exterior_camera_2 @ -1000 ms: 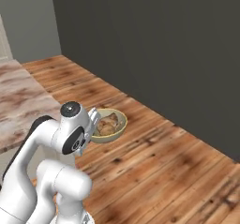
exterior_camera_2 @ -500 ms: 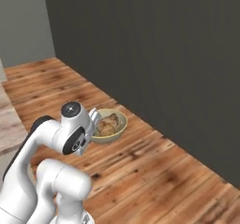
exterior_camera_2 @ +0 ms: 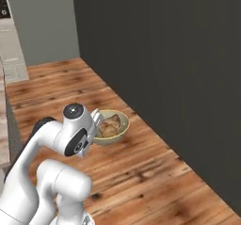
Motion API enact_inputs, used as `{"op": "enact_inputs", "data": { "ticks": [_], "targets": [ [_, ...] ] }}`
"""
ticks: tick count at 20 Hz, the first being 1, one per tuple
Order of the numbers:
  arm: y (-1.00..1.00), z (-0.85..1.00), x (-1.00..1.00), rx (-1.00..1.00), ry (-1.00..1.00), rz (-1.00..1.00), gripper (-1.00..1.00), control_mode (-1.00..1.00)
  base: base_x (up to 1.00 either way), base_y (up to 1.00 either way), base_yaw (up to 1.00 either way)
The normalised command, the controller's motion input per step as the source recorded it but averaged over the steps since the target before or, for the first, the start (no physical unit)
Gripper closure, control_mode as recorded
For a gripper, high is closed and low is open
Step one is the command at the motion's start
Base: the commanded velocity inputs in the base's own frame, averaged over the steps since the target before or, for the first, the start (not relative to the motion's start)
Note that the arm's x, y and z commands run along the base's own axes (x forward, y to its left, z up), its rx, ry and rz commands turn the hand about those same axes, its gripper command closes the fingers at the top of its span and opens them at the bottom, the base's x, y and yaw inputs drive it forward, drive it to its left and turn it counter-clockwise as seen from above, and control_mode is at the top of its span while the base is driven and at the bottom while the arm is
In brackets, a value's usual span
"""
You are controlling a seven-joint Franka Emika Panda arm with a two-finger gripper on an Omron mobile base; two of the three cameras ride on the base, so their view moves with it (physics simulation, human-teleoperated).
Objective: Pick the chicken drumstick and onion from their plates and place them in the bowl. Then put the bowl in the fridge.
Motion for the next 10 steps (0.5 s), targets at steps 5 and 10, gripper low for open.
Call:
{"op": "enact_inputs", "data": {
  "ticks": [5, 10],
  "targets": [
    [0.00, 0.00, 0.00, 0.00, 0.00, 0.00, 1.00, 1.00, 0.84, -0.01, 0.38],
    [0.00, 0.00, 0.00, 0.00, 0.00, 0.00, 1.00, 1.00, 0.84, 0.00, 0.38]
  ]
}}
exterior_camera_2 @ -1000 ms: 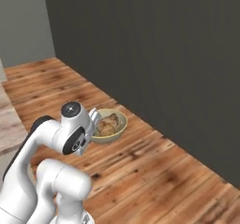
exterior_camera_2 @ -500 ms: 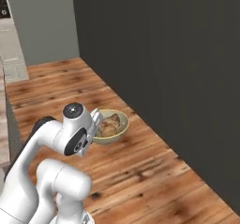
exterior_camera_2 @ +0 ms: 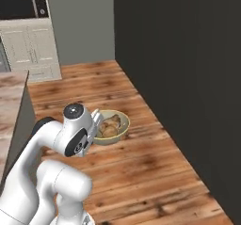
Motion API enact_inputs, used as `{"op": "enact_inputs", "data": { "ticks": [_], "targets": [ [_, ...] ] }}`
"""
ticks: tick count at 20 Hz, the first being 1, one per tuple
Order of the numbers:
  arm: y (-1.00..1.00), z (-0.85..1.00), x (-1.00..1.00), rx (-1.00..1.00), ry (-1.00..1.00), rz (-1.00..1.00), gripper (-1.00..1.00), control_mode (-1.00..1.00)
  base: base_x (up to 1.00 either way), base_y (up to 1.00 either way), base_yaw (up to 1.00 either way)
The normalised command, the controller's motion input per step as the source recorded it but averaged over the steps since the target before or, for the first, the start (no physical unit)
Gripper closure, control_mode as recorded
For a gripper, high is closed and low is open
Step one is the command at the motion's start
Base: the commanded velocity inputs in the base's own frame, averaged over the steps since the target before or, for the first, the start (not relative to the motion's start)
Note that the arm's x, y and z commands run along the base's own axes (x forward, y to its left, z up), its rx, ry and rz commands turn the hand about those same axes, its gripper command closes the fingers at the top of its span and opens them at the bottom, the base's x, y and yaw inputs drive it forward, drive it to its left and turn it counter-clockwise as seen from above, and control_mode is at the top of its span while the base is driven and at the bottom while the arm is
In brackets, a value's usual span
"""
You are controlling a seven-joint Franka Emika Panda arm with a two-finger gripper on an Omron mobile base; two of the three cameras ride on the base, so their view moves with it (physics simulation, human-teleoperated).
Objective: Pick the chicken drumstick and onion from their plates and place them in the bowl. Then put the bowl in the fridge.
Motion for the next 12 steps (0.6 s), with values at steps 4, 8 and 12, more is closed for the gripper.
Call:
{"op": "enact_inputs", "data": {
  "ticks": [4, 8, 12],
  "targets": [
    [0.00, 0.00, 0.00, 0.00, 0.00, 0.00, 1.00, 1.00, 0.85, 0.00, 0.37],
    [0.00, 0.00, 0.00, 0.00, 0.00, 0.00, 1.00, 1.00, 0.88, -0.05, 0.32],
    [0.00, 0.00, 0.00, 0.00, 0.00, 0.00, 1.00, 1.00, 0.90, -0.09, 0.28]
  ]
}}
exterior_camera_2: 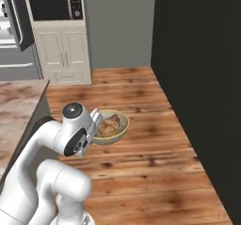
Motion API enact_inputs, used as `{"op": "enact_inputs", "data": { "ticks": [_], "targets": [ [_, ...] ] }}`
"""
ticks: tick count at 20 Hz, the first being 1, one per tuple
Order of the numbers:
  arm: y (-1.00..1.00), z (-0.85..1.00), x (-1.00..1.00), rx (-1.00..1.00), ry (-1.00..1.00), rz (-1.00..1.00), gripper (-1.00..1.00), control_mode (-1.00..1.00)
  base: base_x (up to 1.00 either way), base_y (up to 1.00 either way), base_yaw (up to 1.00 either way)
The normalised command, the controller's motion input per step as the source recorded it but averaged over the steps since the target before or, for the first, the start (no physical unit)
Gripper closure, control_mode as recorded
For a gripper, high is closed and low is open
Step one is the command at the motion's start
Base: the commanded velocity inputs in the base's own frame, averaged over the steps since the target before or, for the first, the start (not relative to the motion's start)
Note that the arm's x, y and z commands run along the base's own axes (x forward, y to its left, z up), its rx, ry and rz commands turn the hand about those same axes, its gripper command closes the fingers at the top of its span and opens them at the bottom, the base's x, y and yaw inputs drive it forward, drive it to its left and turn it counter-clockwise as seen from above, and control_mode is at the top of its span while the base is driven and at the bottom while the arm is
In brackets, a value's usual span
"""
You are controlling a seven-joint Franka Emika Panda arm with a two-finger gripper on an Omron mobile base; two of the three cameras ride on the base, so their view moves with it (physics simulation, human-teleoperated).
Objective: Pick the chicken drumstick and onion from their plates and place them in the bowl. Then put the bowl in the fridge.
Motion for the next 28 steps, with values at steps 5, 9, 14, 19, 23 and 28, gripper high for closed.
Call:
{"op": "enact_inputs", "data": {
  "ticks": [5, 9, 14, 19, 23, 28],
  "targets": [
    [0.00, 0.00, 0.00, 0.00, 0.00, 0.00, 1.00, 1.00, 0.90, -0.15, 0.23],
    [0.00, 0.00, 0.00, 0.00, 0.00, 0.00, 1.00, 1.00, 0.89, -0.17, 0.21],
    [0.00, 0.00, 0.00, 0.00, 0.00, 0.00, 1.00, 1.00, 0.90, -0.16, 0.20],
    [0.00, 0.00, 0.00, 0.00, 0.00, 0.00, 1.00, 1.00, 0.90, -0.14, 0.20],
    [0.00, 0.00, 0.00, 0.00, 0.00, 0.00, 1.00, 1.00, 0.89, -0.12, 0.21],
    [0.00, 0.00, 0.00, 0.00, 0.00, 0.00, 1.00, 1.00, 0.89, -0.11, 0.22]
  ]
}}
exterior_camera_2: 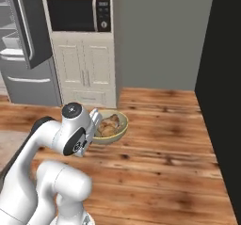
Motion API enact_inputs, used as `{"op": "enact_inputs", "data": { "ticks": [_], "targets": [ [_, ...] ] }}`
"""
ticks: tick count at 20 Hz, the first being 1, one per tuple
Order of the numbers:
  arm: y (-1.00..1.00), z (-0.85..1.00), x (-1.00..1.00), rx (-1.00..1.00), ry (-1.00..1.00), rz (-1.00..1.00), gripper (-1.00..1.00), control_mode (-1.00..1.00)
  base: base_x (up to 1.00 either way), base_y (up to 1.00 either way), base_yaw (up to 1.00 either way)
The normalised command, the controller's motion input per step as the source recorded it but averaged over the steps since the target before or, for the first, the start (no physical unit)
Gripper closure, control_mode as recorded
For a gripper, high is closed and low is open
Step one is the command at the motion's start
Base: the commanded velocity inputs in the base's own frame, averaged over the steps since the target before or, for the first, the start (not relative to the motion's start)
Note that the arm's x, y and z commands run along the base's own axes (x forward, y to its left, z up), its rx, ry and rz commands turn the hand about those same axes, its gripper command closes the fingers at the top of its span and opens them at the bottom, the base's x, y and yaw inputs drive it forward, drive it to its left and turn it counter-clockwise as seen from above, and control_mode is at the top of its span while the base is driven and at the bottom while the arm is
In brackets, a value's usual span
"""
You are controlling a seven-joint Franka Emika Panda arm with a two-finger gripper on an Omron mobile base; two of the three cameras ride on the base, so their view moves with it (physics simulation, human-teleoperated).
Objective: Pick the chicken drumstick and onion from their plates and place them in the bowl. Then put the bowl in the fridge.
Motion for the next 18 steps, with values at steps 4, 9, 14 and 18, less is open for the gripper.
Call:
{"op": "enact_inputs", "data": {
  "ticks": [4, 9, 14, 18],
  "targets": [
    [0.00, 0.00, 0.00, 0.00, 0.00, 0.00, 1.00, 1.00, 0.89, -0.10, 0.23],
    [0.00, 0.00, 0.00, 0.00, 0.00, 0.00, 1.00, 1.00, 0.89, -0.09, 0.24],
    [0.00, 0.00, 0.00, 0.00, 0.00, 0.00, 1.00, 1.00, 0.87, -0.05, 0.29],
    [0.00, 0.00, 0.00, 0.00, 0.00, 0.00, 1.00, 1.00, 0.86, 0.00, 0.33]
  ]
}}
